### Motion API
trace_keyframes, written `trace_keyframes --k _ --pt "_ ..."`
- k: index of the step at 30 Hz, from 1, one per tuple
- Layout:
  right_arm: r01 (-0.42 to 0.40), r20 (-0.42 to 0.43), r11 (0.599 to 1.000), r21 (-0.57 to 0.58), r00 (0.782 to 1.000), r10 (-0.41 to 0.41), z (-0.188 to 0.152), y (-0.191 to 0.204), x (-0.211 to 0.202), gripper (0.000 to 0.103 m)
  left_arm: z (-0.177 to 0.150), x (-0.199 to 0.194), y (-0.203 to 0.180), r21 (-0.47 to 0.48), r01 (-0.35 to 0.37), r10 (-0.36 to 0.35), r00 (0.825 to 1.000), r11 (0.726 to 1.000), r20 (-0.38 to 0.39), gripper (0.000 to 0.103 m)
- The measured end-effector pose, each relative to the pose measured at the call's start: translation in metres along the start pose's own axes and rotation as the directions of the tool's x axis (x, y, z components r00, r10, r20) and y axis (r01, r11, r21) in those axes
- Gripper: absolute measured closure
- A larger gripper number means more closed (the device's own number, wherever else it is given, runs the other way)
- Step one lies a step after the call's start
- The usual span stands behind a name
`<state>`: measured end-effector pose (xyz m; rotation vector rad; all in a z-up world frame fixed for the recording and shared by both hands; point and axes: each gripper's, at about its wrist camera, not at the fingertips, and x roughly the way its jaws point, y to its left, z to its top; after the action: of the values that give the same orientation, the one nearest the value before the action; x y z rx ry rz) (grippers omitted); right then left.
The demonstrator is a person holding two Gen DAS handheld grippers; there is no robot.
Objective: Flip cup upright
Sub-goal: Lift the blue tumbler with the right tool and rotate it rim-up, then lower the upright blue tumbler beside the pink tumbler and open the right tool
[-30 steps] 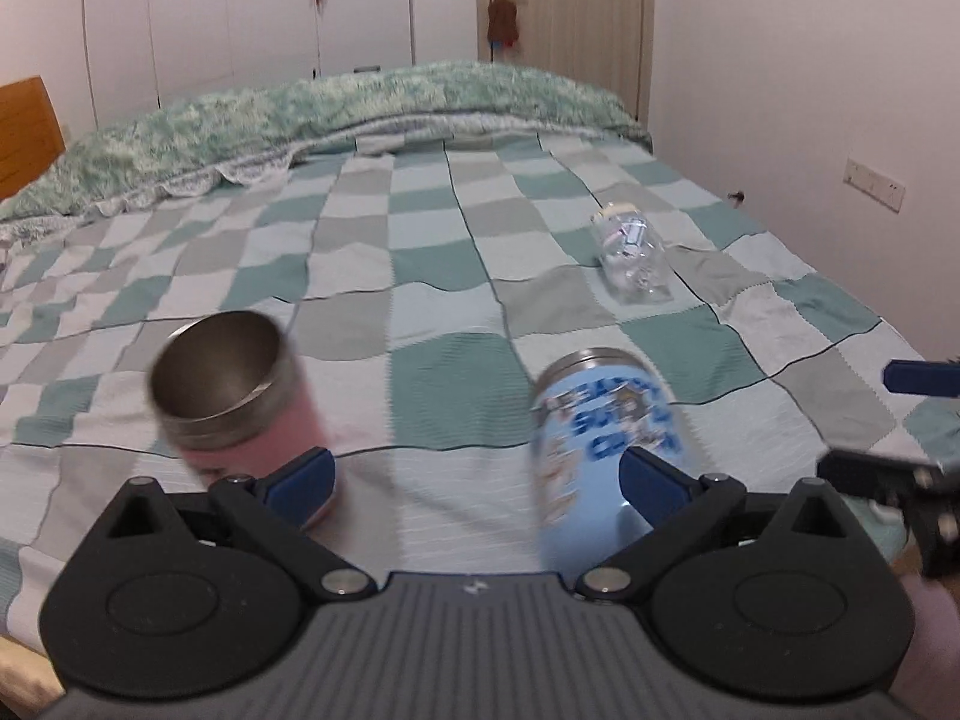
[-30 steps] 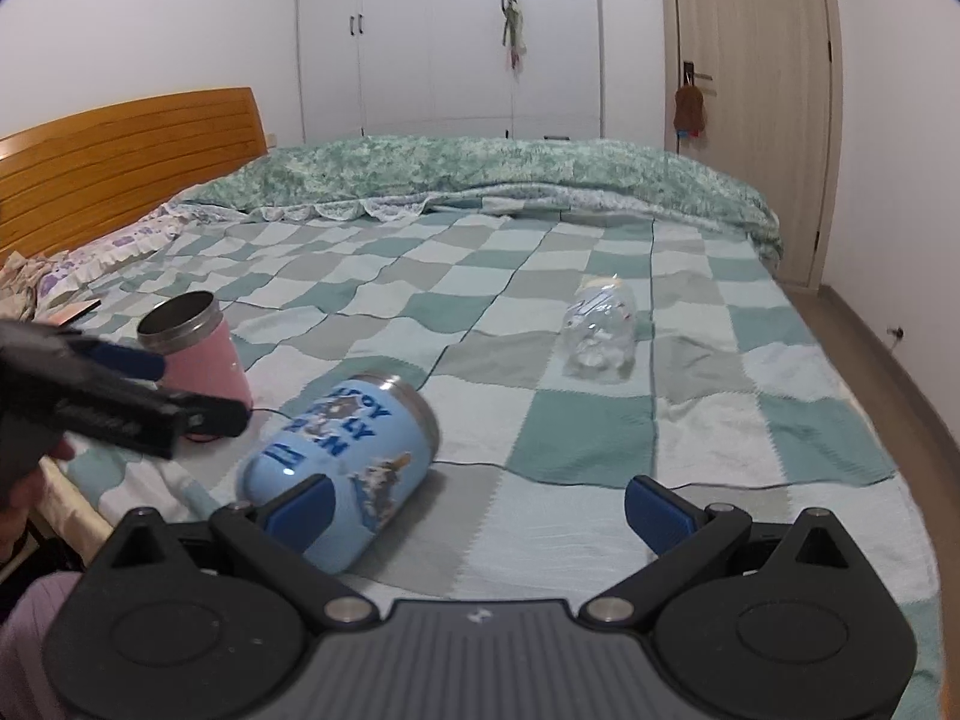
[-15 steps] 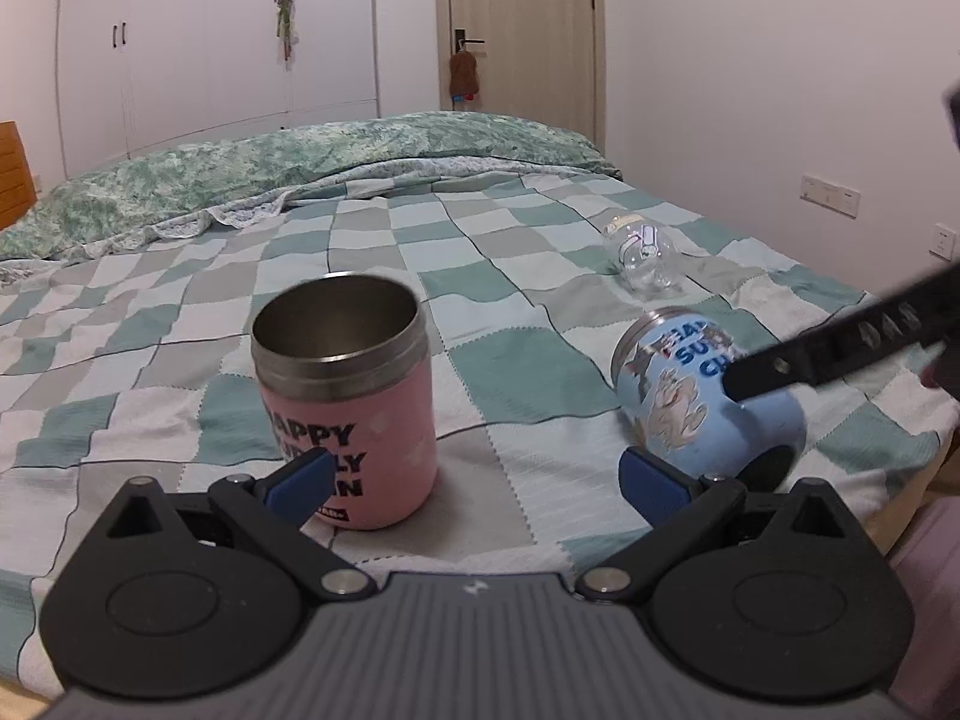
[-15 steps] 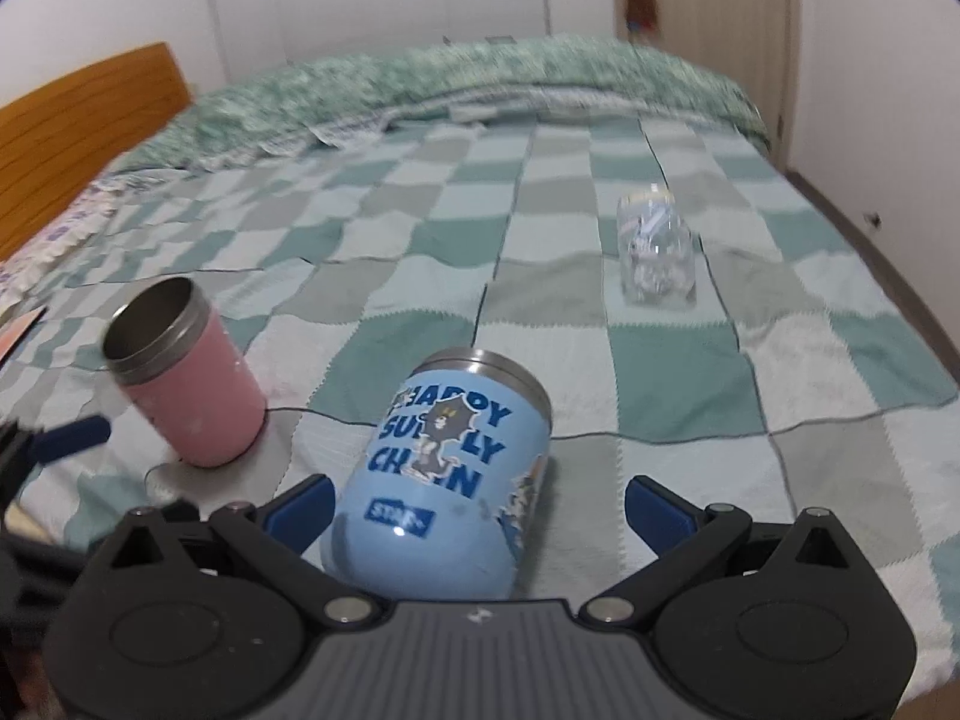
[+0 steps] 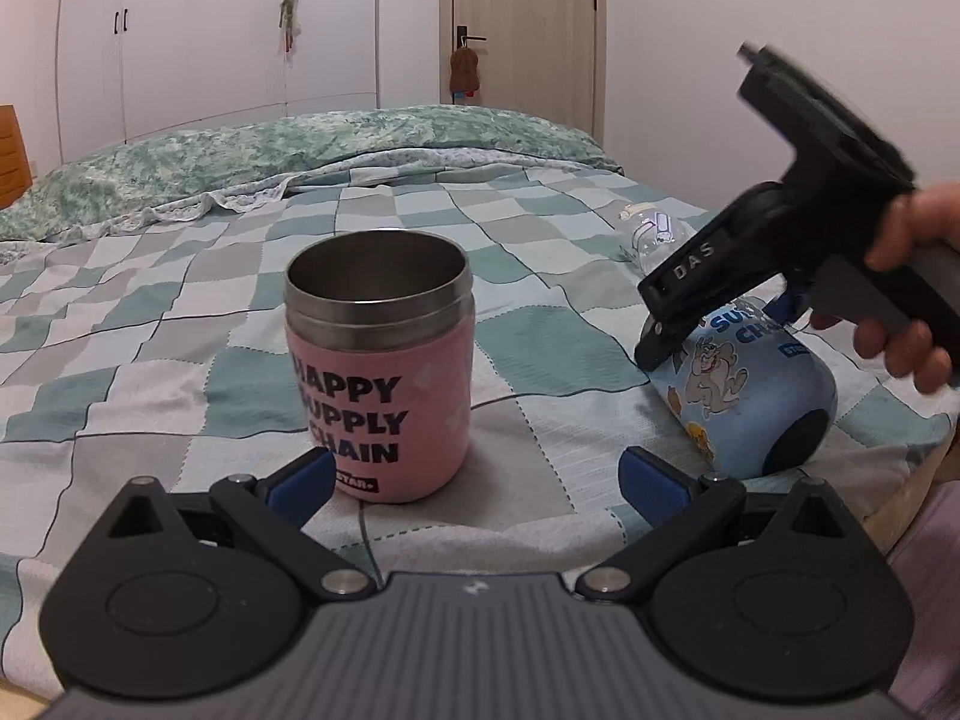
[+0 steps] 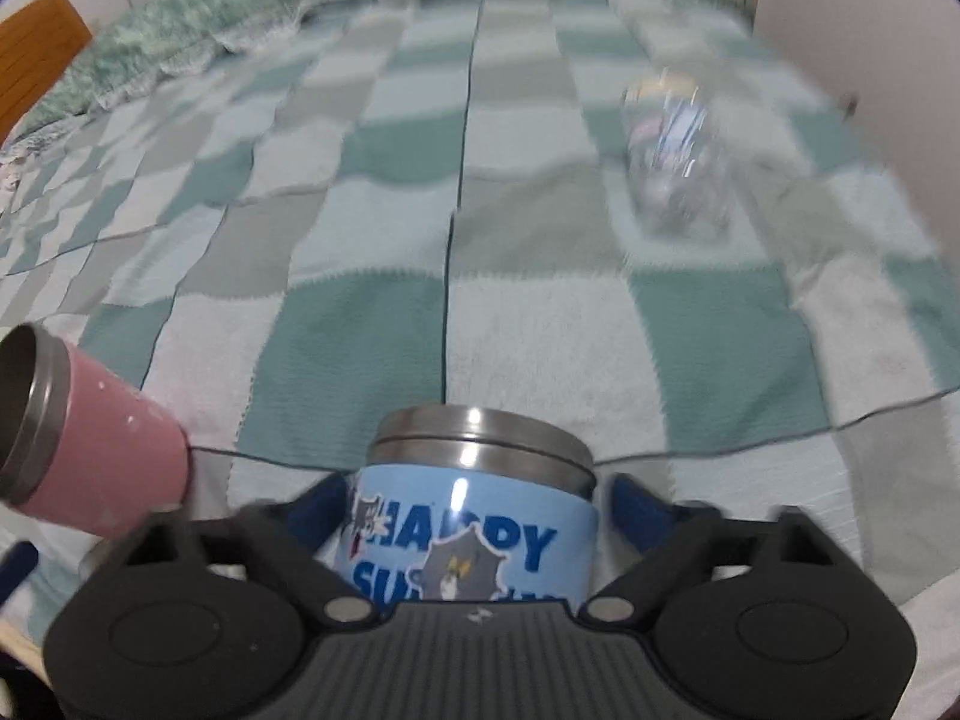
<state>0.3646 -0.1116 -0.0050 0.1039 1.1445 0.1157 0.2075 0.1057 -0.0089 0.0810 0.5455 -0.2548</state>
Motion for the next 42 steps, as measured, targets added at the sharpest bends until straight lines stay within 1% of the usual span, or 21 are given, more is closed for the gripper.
trace_keyframes --k 2,4,6,8,10,11,13,15,17,18,20,22,24,27,28,29,33,37,38,40,42 --pt "-0.031 -0.022 0.999 -0.008 0.999 0.031 0.001 -0.003 -0.001 0.018 0.000 -0.004 0.001 -0.004 -0.004 0.004 1.000 1.000 0.005 0.000" --pt "-0.061 0.000 0.998 -0.026 0.998 0.061 -0.005 -0.004 -0.008 0.019 0.000 -0.005 0.001 -0.008 -0.013 0.013 1.000 1.000 0.008 0.000" --pt "-0.094 0.074 0.994 -0.051 0.992 0.098 -0.018 -0.006 -0.026 0.019 0.001 -0.007 0.001 -0.017 -0.023 0.023 1.000 1.000 0.012 0.000" --pt "-0.121 0.171 0.989 -0.089 0.976 0.135 -0.032 -0.006 -0.047 0.019 0.003 -0.009 0.001 -0.028 -0.033 0.033 0.999 0.999 0.019 0.000" --pt "-0.131 0.284 0.980 -0.151 0.944 0.170 -0.051 -0.005 -0.066 0.019 0.005 -0.013 0.000 -0.046 -0.035 0.037 0.999 0.998 0.028 0.000" --pt "-0.123 0.342 0.975 -0.183 0.922 0.181 -0.062 -0.003 -0.075 0.019 0.005 -0.015 0.001 -0.060 -0.036 0.038 0.999 0.998 0.033 0.000" --pt "-0.104 0.441 0.967 -0.233 0.875 0.201 -0.078 -0.001 -0.087 0.020 0.006 -0.019 0.000 -0.085 -0.035 0.039 0.998 0.996 0.042 0.000" --pt "-0.063 0.534 0.958 -0.279 0.819 0.209 -0.090 0.002 -0.097 0.020 0.006 -0.022 -0.001 -0.099 -0.040 0.045 0.998 0.994 0.047 0.000" --pt "-0.021 0.587 0.952 -0.306 0.783 0.206 -0.091 0.008 -0.102 0.020 0.008 -0.023 -0.002 -0.103 -0.050 0.055 0.997 0.993 0.051 0.000" --pt "-0.005 0.604 0.949 -0.316 0.770 0.205 -0.087 0.011 -0.103 0.020 0.008 -0.024 -0.003 -0.105 -0.055 0.061 0.997 0.993 0.053 0.000" --pt "0.019 0.617 0.943 -0.331 0.760 0.201 -0.078 0.016 -0.100 0.020 0.009 -0.025 -0.004 -0.109 -0.066 0.073 0.996 0.992 0.057 0.000" --pt "0.024 0.617 0.943 -0.332 0.762 0.198 -0.069 0.018 -0.092 0.020 0.009 -0.024 -0.005 -0.114 -0.071 0.078 0.995 0.991 0.058 0.000" --pt "0.021 0.602 0.943 -0.332 0.774 0.195 -0.064 0.018 -0.079 0.020 0.009 -0.022 -0.006 -0.119 -0.075 0.082 0.995 0.990 0.053 0.000" --pt "0.057 0.578 0.940 -0.337 0.800 0.159 -0.060 0.021 -0.046 0.020 0.008 -0.019 -0.006 -0.124 -0.076 0.083 0.995 0.989 0.047 0.000" --pt "0.057 0.577 0.939 -0.338 0.801 0.159 -0.064 0.019 -0.035 0.019 0.007 -0.018 -0.006 -0.125 -0.077 0.084 0.995 0.989 0.047 0.000" --pt "0.073 0.622 0.932 -0.356 0.763 0.177 -0.072 0.018 -0.032 0.019 0.007 -0.018 -0.006 -0.125 -0.078 0.084 0.995 0.989 0.048 0.000" --pt "0.099 0.638 0.919 -0.381 0.748 0.184 -0.082 0.023 -0.029 0.019 0.007 -0.017 -0.006 -0.121 -0.082 0.089 0.995 0.989 0.054 0.000" --pt "0.085 0.644 0.926 -0.368 0.741 0.188 -0.080 0.021 -0.031 0.019 0.010 -0.019 -0.007 -0.122 -0.094 0.103 0.992 0.988 0.066 0.000" --pt "0.074 0.647 0.930 -0.360 0.738 0.192 -0.081 0.019 -0.033 0.015 0.011 -0.021 -0.008 -0.121 -0.101 0.110 0.992 0.987 0.068 0.000" --pt "0.041 0.671 0.939 -0.341 0.710 0.212 -0.086 0.011 -0.041 0.003 0.011 -0.026 -0.010 -0.122 -0.113 0.122 0.990 0.986 0.071 0.000" --pt "0.016 0.703 0.941 -0.339 0.669 0.242 -0.097 0.003 -0.055 0.001 0.012 -0.034 -0.013 -0.124 -0.119 0.129 0.988 0.985 0.082 0.000"
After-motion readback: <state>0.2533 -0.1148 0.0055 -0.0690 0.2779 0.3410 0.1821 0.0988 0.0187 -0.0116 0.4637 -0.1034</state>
